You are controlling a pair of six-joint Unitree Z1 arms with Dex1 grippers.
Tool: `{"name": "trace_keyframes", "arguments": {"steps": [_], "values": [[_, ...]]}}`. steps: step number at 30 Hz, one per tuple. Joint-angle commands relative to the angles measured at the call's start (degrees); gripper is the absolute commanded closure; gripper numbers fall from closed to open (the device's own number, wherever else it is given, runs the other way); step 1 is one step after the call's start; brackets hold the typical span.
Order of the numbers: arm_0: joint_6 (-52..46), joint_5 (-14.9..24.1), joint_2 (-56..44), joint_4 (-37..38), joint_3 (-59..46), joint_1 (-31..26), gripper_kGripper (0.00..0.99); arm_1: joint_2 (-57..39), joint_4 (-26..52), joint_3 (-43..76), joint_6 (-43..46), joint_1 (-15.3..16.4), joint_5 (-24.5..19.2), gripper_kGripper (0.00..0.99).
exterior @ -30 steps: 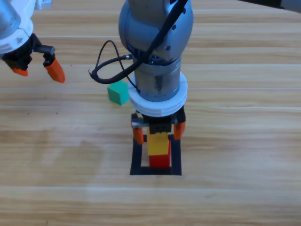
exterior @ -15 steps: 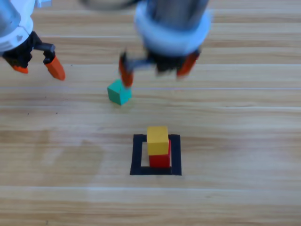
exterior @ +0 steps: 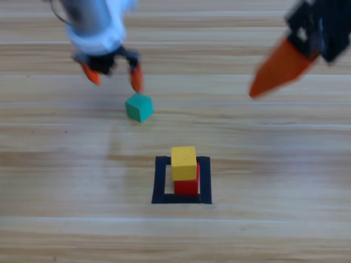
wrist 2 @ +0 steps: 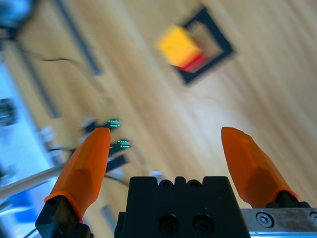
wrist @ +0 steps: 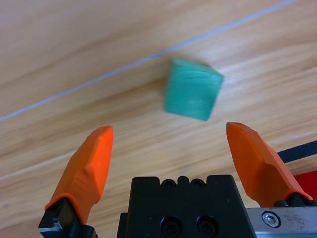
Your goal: Stack the blocks in the rectangular block: red at the bottom, yellow in the middle, green on top
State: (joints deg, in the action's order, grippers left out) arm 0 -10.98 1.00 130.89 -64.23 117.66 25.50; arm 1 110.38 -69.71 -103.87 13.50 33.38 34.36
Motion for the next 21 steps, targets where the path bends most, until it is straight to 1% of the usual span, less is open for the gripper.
{"name": "trace_keyframes", "arguments": {"steps": [1,2,4,6,8,11,13,17,21], "values": [[-1.3,1.1,7.4,-0.2,2.0,7.7,0.016,-20.5,27.3,27.9,-1.5,-0.5,-16.6,0.002],[-1.4,1.1,7.7,-0.1,2.0,7.8,0.016,-23.0,29.8,31.0,-1.4,0.5,-17.7,0.002],[-1.8,1.5,8.1,0.0,2.1,8.0,0.016,-26.0,32.4,34.8,-0.5,1.3,-17.6,0.002],[-2.0,1.6,8.5,0.1,2.2,8.0,0.016,-26.9,35.2,37.1,0.0,1.7,-17.4,0.002],[-2.5,2.3,8.9,0.1,2.6,7.8,0.016,-27.0,36.1,38.0,0.9,2.3,-15.4,0.002],[-3.2,2.8,8.9,0.1,2.9,6.1,0.016,-27.0,37.6,38.7,2.0,4.1,-11.0,0.002],[-3.5,3.1,8.4,0.1,2.9,5.0,0.019,-26.8,38.8,39.3,2.1,4.9,-9.6,0.002],[-3.0,3.7,7.8,-0.1,3.6,2.9,0.033,-25.4,40.0,39.3,2.5,6.5,-8.7,0.001],[-0.8,3.6,7.7,-0.1,4.0,2.1,0.05,-24.2,40.4,39.2,2.7,6.6,-8.2,0.001]]}}
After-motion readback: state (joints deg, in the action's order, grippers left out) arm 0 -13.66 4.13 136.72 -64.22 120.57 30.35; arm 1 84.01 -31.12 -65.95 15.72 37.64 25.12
